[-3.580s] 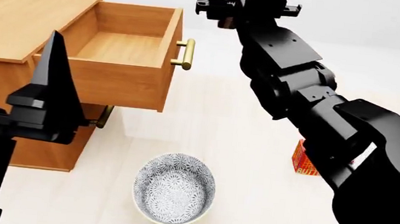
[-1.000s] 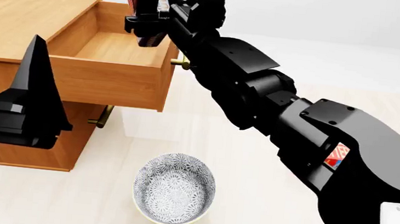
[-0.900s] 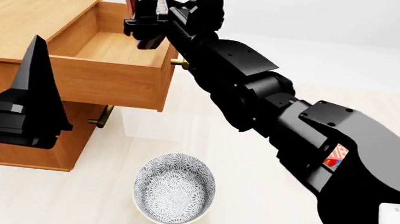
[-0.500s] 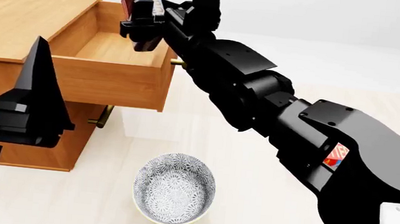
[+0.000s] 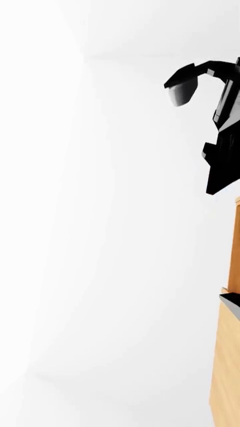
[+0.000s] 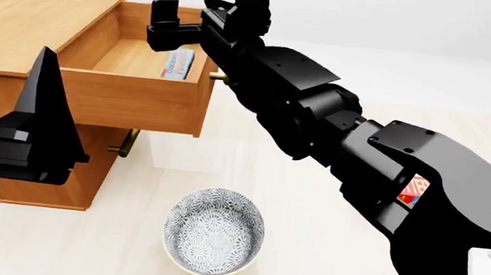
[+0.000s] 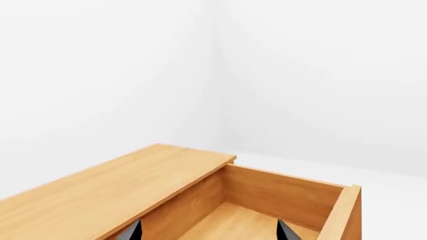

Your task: Put the chocolate pudding in the top drawer of the cabinet and close it.

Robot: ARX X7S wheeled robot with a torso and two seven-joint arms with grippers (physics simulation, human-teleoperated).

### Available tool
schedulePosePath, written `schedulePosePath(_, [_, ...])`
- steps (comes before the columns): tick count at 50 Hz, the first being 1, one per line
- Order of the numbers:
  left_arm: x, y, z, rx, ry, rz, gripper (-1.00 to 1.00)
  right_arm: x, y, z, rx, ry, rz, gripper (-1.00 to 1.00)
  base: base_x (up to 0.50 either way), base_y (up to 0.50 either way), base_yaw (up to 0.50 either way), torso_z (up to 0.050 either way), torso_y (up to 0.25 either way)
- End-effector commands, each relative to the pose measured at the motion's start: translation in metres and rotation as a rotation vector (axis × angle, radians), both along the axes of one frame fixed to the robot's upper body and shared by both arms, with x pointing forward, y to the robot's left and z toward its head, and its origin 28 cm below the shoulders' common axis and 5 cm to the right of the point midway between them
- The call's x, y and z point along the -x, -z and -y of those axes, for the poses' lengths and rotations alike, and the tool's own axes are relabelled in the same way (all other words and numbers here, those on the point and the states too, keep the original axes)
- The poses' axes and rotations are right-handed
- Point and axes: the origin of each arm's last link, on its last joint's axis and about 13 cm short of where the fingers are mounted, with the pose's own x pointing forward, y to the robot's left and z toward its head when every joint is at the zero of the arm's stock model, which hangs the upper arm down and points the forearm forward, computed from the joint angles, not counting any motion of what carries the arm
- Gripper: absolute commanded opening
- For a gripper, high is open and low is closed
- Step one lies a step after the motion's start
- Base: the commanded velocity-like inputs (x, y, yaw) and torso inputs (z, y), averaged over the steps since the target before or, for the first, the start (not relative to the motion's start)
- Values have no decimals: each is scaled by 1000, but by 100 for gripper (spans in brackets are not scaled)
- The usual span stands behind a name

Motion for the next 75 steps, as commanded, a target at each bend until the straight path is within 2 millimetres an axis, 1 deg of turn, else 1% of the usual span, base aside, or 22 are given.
schedulePosePath(1, [0, 0, 0, 1, 0, 0, 100, 0, 0, 0, -9, -1, 13, 100, 0, 0, 0, 0, 0])
schedulePosePath(7, [-1, 0, 0, 2, 0, 0, 100, -1, -5, 1, -38, -1, 36, 100, 0, 0, 0, 0, 0])
schedulePosePath(9, [-1, 0, 0, 1, 1, 2, 100, -1, -14, 1, -46, 1, 44, 100, 0, 0, 0, 0, 5])
schedulePosePath(11, [-1, -1, 0, 2, 1, 2, 100, -2, -19, 2, -56, 3, 49, 100, 0, 0, 0, 0, 0])
schedulePosePath(13, [-1, -1, 1, 2, 2, 3, 100, -3, -17, 3, -66, 8, 56, 100, 0, 0, 0, 0, 0])
schedulePosePath(22, [-3, -1, 2, 1, 5, 5, 100, -8, -20, 10, -97, 35, 75, 100, 0, 0, 0, 0, 0])
schedulePosePath(38, [-5, 2, 6, 0, 19, -1, 100, -17, -20, 22, -136, 93, 110, 100, 0, 0, 0, 0, 0])
schedulePosePath(51, [-9, 4, 9, -2, 26, -5, 100, -25, -17, 37, -154, 114, 172, 100, 0, 0, 0, 0, 0])
schedulePosePath(57, [-6, 4, 9, -2, 30, -6, 100, -30, -16, 45, -174, 124, 190, 100, 0, 0, 0, 0, 0])
schedulePosePath(64, [-12, 5, 12, -5, 31, -11, 100, -35, -23, 58, -181, 148, 199, 100, 0, 0, 0, 0, 0])
schedulePosePath(75, [-21, 7, 13, -5, 34, -12, 100, -39, -34, 74, -96, 148, 179, 100, 0, 0, 0, 0, 0])
